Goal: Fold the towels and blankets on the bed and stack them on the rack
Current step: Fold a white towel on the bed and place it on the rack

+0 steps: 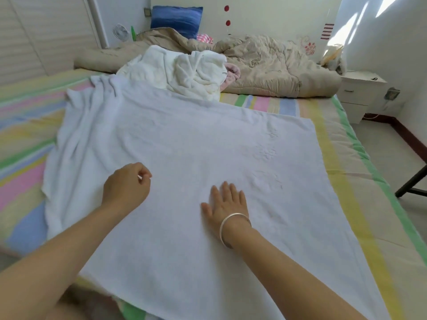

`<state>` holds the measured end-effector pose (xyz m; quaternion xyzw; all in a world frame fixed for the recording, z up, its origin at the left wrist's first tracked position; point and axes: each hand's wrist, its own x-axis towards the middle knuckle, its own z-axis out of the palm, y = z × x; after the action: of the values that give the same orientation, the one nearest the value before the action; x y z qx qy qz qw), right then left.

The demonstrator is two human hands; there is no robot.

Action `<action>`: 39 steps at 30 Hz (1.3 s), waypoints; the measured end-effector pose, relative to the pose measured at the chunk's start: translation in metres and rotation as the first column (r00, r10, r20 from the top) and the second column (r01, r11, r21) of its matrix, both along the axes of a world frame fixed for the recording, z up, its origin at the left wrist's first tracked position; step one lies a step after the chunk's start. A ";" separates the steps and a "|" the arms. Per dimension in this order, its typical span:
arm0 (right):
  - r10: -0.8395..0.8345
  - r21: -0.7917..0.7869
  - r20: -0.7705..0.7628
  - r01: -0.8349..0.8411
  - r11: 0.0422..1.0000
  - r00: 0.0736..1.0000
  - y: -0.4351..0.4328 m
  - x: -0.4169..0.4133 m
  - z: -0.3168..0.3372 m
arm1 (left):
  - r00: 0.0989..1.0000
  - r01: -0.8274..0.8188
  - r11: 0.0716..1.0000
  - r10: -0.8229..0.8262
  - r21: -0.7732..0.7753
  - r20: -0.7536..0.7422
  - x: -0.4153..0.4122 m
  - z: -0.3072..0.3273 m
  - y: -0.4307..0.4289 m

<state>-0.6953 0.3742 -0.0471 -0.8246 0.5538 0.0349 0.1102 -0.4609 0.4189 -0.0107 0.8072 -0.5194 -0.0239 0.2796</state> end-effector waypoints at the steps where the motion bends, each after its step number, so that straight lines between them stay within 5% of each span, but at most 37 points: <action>1: 0.005 0.008 0.003 -0.005 1.000 1.000 -0.006 0.026 -0.001 | 1.000 -0.027 1.000 0.027 -0.005 0.010 0.025 0.002 -0.007; 10: 0.189 0.005 0.079 -0.190 0.982 0.979 0.005 0.219 -0.008 | 0.982 -0.156 0.987 0.150 -0.044 -0.110 0.188 0.002 -0.036; 16: 0.138 -0.031 0.187 -0.135 0.990 0.973 0.020 0.307 0.001 | 0.972 0.116 0.993 -0.109 0.020 -0.208 0.266 0.008 -0.041; 22: 0.080 -0.248 0.407 0.026 0.968 0.910 0.048 0.401 0.021 | 0.933 0.292 0.956 -0.277 0.034 -0.230 0.342 0.020 -0.028; 25: 0.130 -0.361 0.291 -0.017 0.932 0.948 0.050 0.437 0.023 | 0.933 0.311 0.945 -0.284 0.099 -0.220 0.376 0.017 -0.022; 30: 0.169 -0.317 0.014 -0.155 0.935 0.986 0.044 0.470 0.012 | 0.929 0.288 0.952 -0.250 0.109 -0.272 0.414 0.009 0.003; 39: -0.148 -0.224 0.015 0.148 0.963 0.989 0.006 0.513 0.030 | 0.831 0.138 0.988 -0.080 0.065 -0.550 0.462 -0.001 0.039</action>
<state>-0.1819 0.3799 -0.0169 -0.7881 0.6143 -0.0357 0.0181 0.0013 0.4578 -0.0118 0.7492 -0.4614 -0.2949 0.3727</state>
